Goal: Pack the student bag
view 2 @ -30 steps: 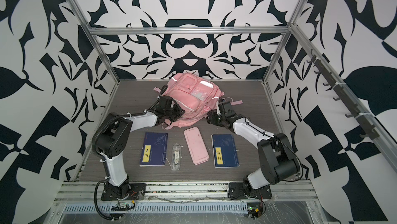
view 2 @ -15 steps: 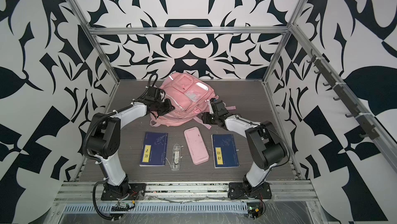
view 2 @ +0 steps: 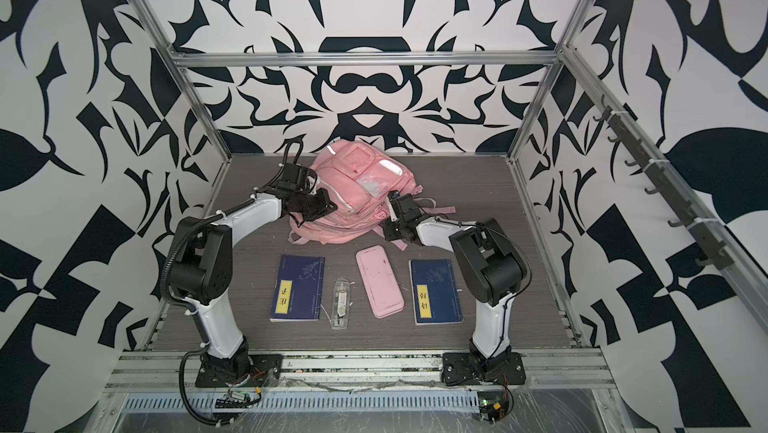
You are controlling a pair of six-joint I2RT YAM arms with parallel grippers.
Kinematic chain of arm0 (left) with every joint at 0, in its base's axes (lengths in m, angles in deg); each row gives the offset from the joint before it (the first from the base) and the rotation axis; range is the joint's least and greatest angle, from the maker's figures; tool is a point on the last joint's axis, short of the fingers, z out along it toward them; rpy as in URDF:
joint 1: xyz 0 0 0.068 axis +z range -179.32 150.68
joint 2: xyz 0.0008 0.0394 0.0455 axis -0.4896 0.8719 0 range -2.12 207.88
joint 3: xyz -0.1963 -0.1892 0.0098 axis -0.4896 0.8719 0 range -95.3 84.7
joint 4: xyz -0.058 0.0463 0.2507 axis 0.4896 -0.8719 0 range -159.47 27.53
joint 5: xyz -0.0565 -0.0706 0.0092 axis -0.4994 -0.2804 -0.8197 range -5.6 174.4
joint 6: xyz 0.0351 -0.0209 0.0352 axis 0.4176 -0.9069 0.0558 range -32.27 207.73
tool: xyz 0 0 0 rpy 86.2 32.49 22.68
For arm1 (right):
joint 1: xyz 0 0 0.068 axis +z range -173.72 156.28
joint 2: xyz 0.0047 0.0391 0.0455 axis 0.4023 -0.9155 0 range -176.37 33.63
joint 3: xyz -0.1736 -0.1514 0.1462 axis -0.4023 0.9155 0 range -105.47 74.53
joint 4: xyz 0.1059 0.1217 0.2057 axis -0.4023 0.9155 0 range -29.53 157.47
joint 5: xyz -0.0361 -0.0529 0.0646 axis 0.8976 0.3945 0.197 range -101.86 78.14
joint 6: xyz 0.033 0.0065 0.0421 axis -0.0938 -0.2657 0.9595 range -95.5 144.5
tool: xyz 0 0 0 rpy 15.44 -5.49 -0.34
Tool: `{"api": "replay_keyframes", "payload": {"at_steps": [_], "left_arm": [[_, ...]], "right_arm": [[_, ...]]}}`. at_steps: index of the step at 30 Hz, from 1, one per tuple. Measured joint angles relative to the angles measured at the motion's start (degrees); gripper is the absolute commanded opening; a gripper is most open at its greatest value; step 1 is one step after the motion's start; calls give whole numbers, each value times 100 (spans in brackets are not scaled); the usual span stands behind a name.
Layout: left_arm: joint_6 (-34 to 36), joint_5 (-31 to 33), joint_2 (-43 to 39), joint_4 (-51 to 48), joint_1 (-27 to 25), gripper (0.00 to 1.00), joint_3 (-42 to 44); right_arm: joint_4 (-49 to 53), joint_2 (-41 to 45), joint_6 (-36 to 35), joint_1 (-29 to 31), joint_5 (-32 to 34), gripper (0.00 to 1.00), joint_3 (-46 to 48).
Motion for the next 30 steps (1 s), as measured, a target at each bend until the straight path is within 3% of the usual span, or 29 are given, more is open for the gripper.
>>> {"api": "replay_keyframes", "payload": {"at_steps": [4,8,13,17,21,30], "left_arm": [[-33,-59,2,55,11,0,33],[-70,-103,4,66,11,0,33],[-90,-129,35,72,15,0,35],[-107,-155,37,105,31,0,46],[-136,-214,81,153,37,0,55],[-232,-254,155,175,50,0,57]], "right_arm": [[-7,-184,-214,0,170,39,-149],[-13,-275,-420,0,289,47,-260],[-55,-385,-608,0,310,46,-376],[-125,-411,-691,0,260,39,-389],[-144,-411,-774,0,195,25,-387],[-68,-341,-717,114,310,8,-321]]}}
